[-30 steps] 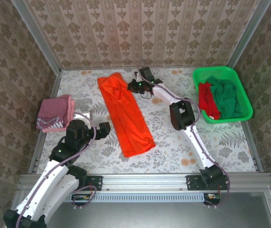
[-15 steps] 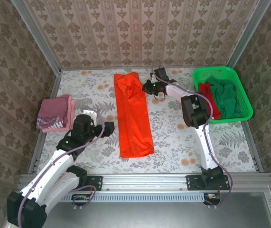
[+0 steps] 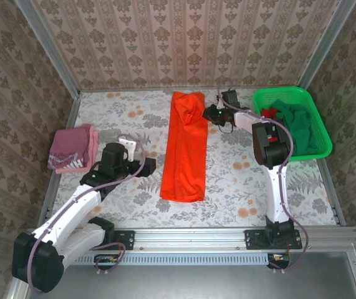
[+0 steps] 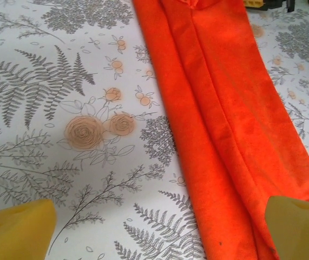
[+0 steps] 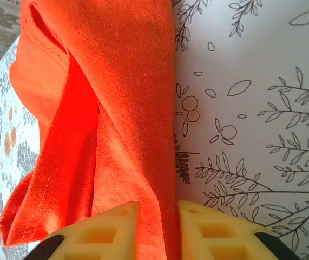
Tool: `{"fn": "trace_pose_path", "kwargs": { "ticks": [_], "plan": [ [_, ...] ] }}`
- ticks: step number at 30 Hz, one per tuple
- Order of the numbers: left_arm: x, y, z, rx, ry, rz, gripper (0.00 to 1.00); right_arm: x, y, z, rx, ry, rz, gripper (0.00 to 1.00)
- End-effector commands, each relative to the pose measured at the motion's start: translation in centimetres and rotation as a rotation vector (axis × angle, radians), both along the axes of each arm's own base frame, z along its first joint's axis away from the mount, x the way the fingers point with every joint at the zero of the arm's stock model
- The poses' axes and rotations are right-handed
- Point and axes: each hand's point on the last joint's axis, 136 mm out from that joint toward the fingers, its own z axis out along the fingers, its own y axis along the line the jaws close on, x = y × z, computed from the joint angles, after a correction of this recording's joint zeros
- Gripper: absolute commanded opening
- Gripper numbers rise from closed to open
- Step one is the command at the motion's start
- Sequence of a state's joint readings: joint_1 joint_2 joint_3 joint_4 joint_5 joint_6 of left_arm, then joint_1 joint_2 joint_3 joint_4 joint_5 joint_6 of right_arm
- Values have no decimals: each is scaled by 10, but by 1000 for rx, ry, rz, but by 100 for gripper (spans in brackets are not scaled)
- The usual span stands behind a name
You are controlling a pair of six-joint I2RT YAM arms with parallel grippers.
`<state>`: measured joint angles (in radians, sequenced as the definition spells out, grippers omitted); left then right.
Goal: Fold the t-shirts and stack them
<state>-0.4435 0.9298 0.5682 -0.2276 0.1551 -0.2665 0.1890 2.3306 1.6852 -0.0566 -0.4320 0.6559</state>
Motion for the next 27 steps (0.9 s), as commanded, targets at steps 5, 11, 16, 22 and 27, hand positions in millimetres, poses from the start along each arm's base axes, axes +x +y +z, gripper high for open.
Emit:
{"fn": "trace_pose_path", "kwargs": {
  "ticks": [5,11,16,22,27],
  "plan": [
    [14,-10,1,-117,96,-7,100,-37,-11,68,-93,-160,42,64],
    [36,-8,17,-94,26,-138,100,-110,-9,90,-251,-267,190,78],
    [31,-12,42,80,-134,-403,100,-192,24,107,-479,-437,440,82],
    [23,-6,60,205,-271,-598,100,-286,84,113,-563,-582,776,83],
    [-11,-4,55,255,-315,-760,100,-346,124,87,-659,-714,1014,81]
  ]
}}
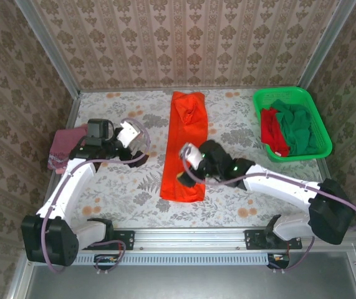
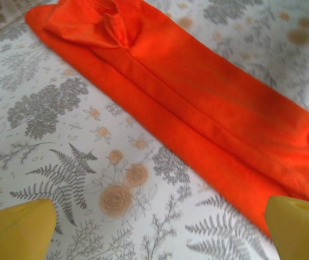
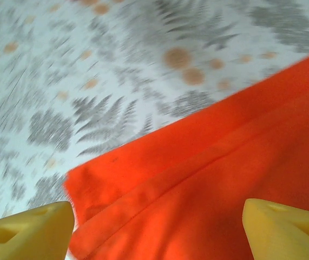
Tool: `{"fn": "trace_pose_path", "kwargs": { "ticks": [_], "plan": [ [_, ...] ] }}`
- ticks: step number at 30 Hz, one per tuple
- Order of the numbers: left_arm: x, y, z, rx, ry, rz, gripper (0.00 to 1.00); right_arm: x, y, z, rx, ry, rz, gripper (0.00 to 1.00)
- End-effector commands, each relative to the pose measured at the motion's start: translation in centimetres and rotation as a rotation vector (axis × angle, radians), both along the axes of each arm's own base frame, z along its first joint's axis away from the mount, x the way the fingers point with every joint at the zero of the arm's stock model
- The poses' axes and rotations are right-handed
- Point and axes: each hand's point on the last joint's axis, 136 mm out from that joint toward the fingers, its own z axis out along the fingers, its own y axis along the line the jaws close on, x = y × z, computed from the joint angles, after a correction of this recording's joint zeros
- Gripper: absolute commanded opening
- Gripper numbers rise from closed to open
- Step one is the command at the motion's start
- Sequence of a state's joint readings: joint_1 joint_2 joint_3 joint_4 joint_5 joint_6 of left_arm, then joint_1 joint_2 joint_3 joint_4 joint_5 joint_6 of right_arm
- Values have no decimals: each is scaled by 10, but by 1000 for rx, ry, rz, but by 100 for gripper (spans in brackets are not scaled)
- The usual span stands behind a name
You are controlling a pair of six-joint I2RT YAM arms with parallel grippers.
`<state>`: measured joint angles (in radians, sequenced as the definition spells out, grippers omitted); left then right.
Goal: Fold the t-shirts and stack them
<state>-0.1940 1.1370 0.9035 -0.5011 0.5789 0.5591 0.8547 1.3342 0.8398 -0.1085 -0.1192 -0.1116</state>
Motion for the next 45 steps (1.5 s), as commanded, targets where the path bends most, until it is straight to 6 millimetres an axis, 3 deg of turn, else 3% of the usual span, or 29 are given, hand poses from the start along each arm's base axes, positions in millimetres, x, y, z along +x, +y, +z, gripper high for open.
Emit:
{"fn": "trace_pose_path", "kwargs": {
  "ticks": [1,6,9,20,25,29,32,34,38,42,45],
  "plan": [
    [-43,-9,3,12,-88,-228,100,-26,5,-30,-164,-108,126,81],
    [-75,-14,-3,-50,-137,-319,100,-55,24,-70,-322,-103,279,79],
    [-80,-10,-10,-62,-101,-311,100,-53,27,-85,-360,-102,294,77],
    [-80,-12,-17,-98,-72,-313,100,-39,13,-124,-445,-35,303,62],
    [-79,-11,-21,-90,-65,-304,100,-42,10,-139,-499,0,329,58],
    [-77,-10,-25,-80,-53,-294,100,-41,8,-144,-535,17,333,41],
    [-74,-8,-28,-69,-44,-283,100,-43,8,-140,-535,22,339,12],
    [-74,-9,-27,-70,-45,-284,100,-45,6,-134,-540,25,347,0],
    [-80,-13,-19,-126,-52,-291,100,-53,4,-109,-493,30,365,0],
    [-90,-18,-9,-187,-57,-306,100,-64,7,-63,-397,46,428,0],
    [-93,-19,-7,-207,-65,-304,100,-61,-2,-39,-415,54,463,0]
  ]
}}
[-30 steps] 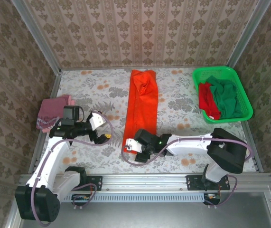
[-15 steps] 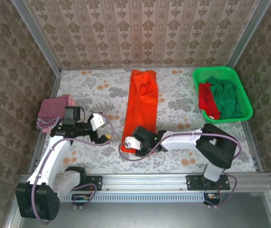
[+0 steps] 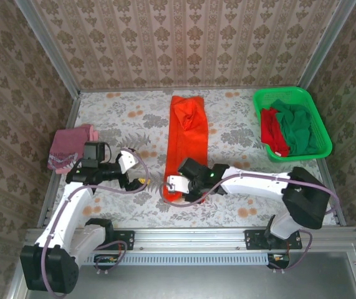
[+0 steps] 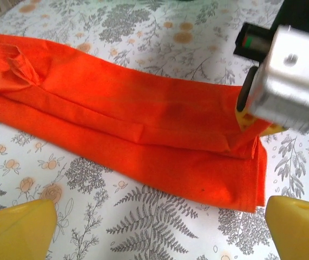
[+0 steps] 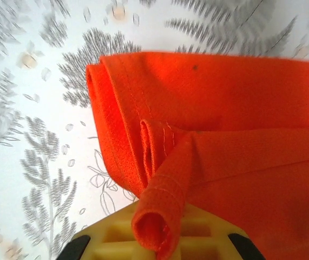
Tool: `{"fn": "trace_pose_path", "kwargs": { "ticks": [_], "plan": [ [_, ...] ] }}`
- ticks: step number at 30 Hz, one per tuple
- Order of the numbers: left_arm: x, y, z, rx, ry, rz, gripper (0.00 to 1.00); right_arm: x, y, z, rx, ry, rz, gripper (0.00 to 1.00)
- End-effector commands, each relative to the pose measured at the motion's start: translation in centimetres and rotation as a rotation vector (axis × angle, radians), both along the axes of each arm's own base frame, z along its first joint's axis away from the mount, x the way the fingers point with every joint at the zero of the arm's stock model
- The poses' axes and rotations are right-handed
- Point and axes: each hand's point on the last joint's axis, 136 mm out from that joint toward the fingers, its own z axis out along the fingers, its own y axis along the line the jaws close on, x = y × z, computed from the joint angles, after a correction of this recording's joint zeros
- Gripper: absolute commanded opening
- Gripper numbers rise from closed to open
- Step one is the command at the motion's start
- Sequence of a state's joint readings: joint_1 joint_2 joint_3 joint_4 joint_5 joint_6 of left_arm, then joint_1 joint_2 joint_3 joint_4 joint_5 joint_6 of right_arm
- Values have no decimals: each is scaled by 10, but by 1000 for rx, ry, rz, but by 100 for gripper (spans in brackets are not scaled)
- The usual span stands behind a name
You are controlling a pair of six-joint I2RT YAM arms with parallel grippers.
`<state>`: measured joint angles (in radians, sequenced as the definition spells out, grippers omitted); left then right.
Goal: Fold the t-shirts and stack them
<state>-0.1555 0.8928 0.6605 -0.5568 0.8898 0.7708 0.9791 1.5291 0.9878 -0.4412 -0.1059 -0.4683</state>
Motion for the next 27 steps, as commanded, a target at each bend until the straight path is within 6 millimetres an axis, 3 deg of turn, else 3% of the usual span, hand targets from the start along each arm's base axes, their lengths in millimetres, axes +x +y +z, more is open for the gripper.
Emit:
{"fn": "trace_pose_path", "kwargs": {
  "ticks": [1,6,16,27],
  "plan": [
    [-9,-6,8,-72,7,-27,100,-5,-12,32,-22,48,70,0],
    [-8,-5,1,-62,3,-38,100,41,-20,54,-15,2,37,0],
    [-3,-2,-8,-49,23,-23,100,144,-30,54,-50,-92,-34,0],
    [1,-1,-12,-44,38,-14,100,205,-28,32,-63,-96,-71,0]
  ]
}}
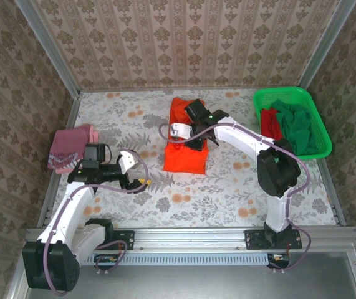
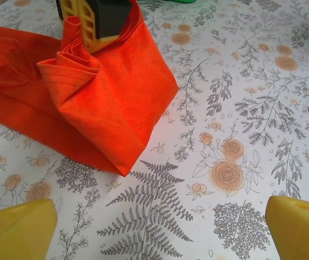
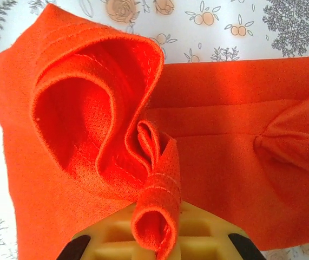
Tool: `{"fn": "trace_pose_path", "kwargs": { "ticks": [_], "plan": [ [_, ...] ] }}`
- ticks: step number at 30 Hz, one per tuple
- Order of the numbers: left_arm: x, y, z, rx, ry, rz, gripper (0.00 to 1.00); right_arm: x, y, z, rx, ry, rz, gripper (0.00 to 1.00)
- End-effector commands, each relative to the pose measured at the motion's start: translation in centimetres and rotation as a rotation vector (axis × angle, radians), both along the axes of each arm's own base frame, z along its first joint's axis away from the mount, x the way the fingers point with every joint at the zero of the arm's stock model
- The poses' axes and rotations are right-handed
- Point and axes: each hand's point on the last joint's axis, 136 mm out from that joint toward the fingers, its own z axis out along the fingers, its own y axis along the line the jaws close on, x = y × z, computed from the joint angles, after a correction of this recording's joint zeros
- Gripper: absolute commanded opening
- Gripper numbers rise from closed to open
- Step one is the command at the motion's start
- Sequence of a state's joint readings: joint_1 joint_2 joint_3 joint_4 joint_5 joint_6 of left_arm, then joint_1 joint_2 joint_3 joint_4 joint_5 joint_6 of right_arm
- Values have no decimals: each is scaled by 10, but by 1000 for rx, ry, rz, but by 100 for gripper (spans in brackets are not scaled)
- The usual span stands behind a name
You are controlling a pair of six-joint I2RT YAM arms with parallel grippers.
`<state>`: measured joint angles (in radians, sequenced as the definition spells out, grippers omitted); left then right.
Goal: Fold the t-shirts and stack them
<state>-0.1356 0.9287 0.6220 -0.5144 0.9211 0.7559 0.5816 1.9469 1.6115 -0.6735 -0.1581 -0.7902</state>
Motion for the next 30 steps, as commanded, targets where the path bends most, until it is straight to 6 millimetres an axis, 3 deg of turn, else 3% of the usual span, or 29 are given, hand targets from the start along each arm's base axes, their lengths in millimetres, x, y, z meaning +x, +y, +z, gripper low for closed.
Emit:
{"fn": "trace_pose_path", "kwargs": {
  "ticks": [1,11,26,30],
  "plan": [
    [-1,-1,2,-21,-10,-20,100,13,0,-2,-6,-7,14,0],
    [-2,-3,3,-32,3,-29,100,43,-6,-27,-19,6,-26,0],
    [-2,-3,3,-38,20,-27,100,67,-5,-56,-5,15,-75,0],
    [-1,-2,3,-36,18,-24,100,70,-6,-53,-7,-2,-84,16]
  ]
}}
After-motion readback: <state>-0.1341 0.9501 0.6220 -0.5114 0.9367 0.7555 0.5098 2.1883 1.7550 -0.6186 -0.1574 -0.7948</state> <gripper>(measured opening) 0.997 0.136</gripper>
